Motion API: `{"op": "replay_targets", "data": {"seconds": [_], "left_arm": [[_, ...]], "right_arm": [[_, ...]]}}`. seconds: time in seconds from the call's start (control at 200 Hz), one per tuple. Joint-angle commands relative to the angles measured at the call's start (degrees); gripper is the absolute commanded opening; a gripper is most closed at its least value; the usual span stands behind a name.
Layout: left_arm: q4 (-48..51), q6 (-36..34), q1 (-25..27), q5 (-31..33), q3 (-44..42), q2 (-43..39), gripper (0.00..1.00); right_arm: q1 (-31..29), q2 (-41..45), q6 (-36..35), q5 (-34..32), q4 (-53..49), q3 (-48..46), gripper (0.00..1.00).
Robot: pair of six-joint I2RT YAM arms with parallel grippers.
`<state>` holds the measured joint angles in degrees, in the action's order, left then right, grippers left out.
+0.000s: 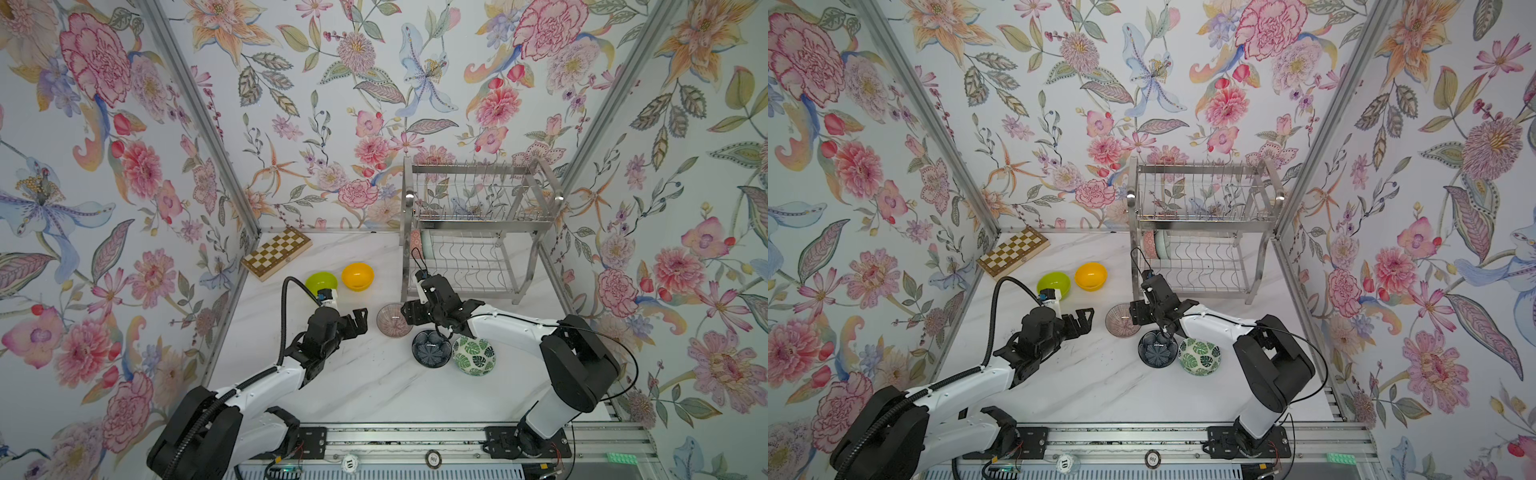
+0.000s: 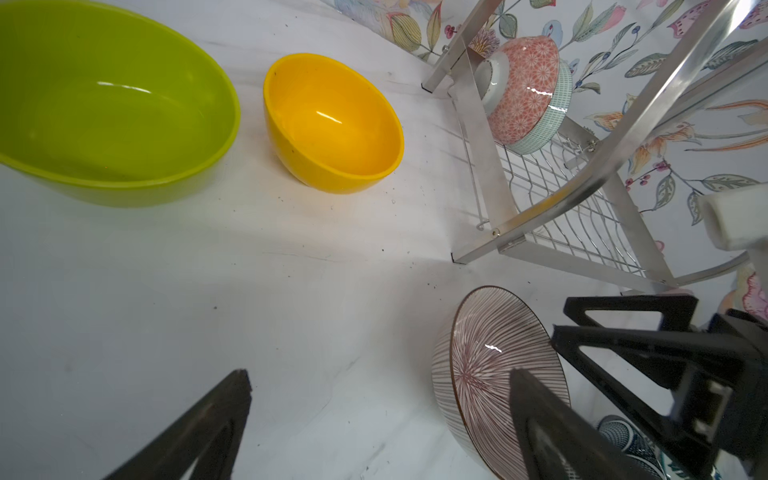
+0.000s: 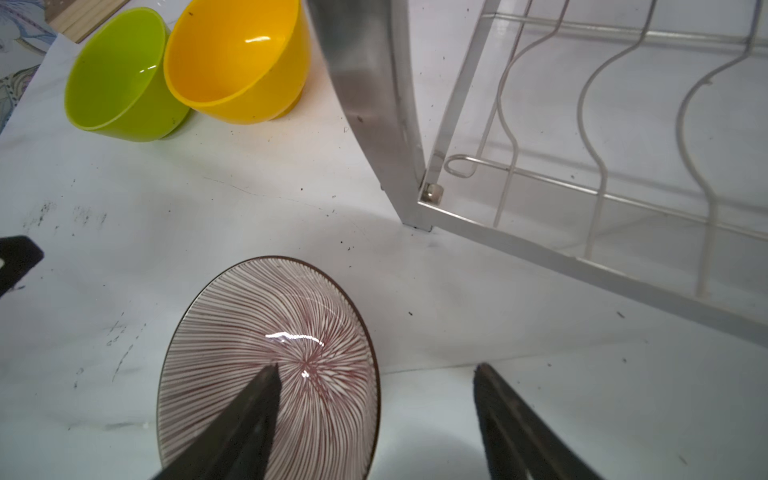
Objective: Load the bowls into the dish rack
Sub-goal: 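Grasp the white maroon-striped bowl rim with right gripper while left gripper approaches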
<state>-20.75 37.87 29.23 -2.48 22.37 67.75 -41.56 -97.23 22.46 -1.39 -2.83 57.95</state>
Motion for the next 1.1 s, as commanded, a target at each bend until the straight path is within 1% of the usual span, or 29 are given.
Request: {"op": "replay_targets", "data": {"seconds": [0.0, 0.03, 0.185, 0.345, 0.425, 0.5, 0.55, 0.641, 0.891, 1.091], "left_arm": [[-5.62, 3.35, -0.58, -3.42, -1.27, 1.78, 0.99], [-5.79, 3.35, -0.56, -3.45, -1.28, 2.15, 0.99], [-5.46, 2.91, -0.71, -3.06, -0.93, 2.93, 0.99], [-5.10, 2.58, -0.73, -2.71, -1.01, 2.92, 0.99], [-4.95, 2.57, -0.75, -2.53, -1.10, 2.94, 0.99], [-5.00, 2.65, -0.84, -2.31, -1.19, 2.94, 0.99], [-5.28, 2.56, -0.83, -2.28, -1.27, 3.00, 0.99], [-5.27, 2.48, -0.95, -2.35, -1.06, 3.26, 0.99], [-6.76, 2.91, -0.98, -3.63, -0.57, 3.78, 0.99], [-7.12, 2.93, -1.02, -3.94, -0.57, 3.27, 0.99]], "right_arm": [[-0.99, -2.39, 0.47, -3.36, -4.12, 2.83, 0.67], [-1.23, -2.94, 0.39, -3.52, -4.64, 3.32, 0.66], [-1.64, -5.37, 0.39, -3.82, -6.96, 5.59, 0.50], [-2.42, -6.54, 0.65, -3.88, -6.64, 6.12, 0.36], [-2.95, -7.28, 0.48, -4.81, -7.48, 6.69, 0.32], [-3.21, -7.66, 0.37, -5.20, -7.37, 6.60, 0.26], [-3.26, -7.71, 0.48, -5.13, -7.04, 6.42, 0.24], [-3.27, -8.13, 0.48, -4.73, -7.07, 6.80, 0.17], [-3.73, -8.06, 0.21, -6.67, -6.89, 7.71, 0.05], [-4.09, -5.18, -0.05, -9.43, -3.70, 5.19, 0.00]]}}
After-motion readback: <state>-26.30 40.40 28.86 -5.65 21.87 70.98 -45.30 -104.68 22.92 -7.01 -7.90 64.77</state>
